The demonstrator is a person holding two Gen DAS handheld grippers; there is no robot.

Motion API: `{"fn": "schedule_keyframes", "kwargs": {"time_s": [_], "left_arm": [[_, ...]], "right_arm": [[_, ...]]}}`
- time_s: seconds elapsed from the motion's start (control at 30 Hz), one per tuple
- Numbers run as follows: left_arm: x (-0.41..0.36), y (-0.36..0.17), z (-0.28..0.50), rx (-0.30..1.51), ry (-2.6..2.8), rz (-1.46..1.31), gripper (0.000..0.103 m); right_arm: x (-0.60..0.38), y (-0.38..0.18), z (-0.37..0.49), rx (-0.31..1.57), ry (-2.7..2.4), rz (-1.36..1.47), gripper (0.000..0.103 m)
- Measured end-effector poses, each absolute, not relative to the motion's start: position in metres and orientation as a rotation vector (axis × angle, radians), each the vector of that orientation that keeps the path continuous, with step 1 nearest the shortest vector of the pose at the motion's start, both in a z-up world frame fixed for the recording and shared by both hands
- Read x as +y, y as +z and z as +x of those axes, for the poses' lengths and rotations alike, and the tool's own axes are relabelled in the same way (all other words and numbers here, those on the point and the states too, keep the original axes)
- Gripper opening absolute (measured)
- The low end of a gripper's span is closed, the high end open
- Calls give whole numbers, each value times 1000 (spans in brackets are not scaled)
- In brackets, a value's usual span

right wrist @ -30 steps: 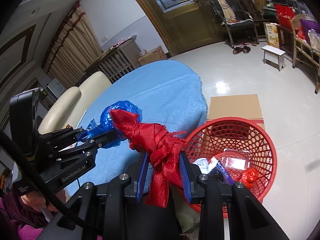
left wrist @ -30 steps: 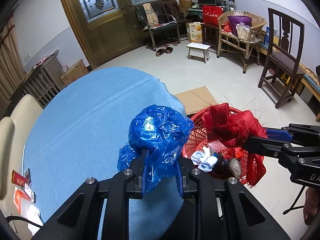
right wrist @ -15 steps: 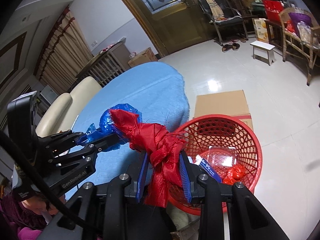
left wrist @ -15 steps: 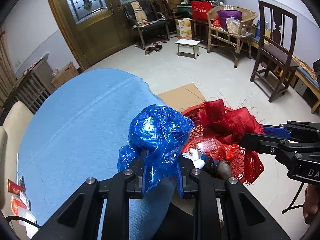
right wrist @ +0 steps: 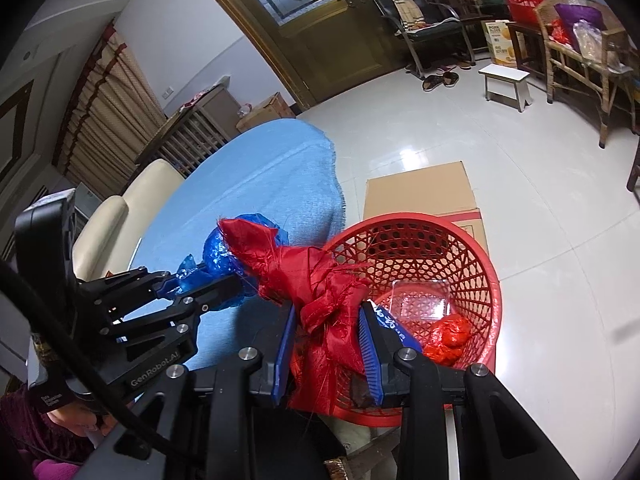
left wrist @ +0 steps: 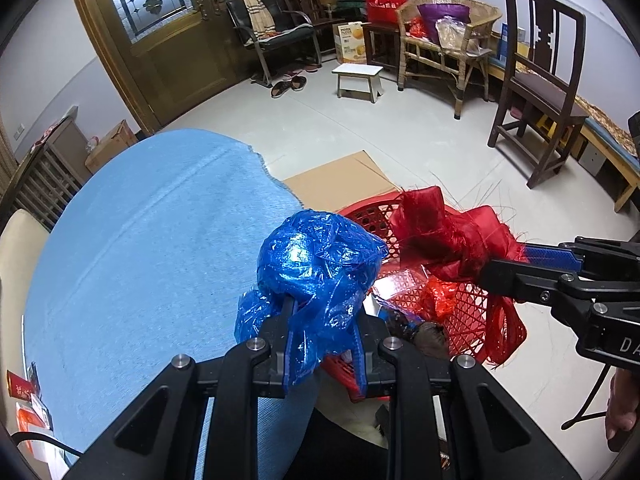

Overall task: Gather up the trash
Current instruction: 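Carry the blue and red bags over the red wastebasket with both grippers, then open the left gripper to drop the blue bag while the right drops the red bag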

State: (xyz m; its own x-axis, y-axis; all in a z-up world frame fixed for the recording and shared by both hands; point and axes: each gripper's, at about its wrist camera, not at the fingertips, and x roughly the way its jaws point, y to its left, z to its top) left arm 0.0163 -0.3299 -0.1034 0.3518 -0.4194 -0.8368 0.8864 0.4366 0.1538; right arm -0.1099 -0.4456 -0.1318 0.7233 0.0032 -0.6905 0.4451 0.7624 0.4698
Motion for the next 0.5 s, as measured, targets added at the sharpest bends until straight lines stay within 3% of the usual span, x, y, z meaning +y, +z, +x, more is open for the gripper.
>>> {"fn": "schedule_keyframes", "kwargs": {"time_s": [0.5], "left_arm": [[-365, -137, 13, 925, -1005, 704, 25]], "right_arm": [[-476, -157, -130, 761, -380, 767, 33]]}}
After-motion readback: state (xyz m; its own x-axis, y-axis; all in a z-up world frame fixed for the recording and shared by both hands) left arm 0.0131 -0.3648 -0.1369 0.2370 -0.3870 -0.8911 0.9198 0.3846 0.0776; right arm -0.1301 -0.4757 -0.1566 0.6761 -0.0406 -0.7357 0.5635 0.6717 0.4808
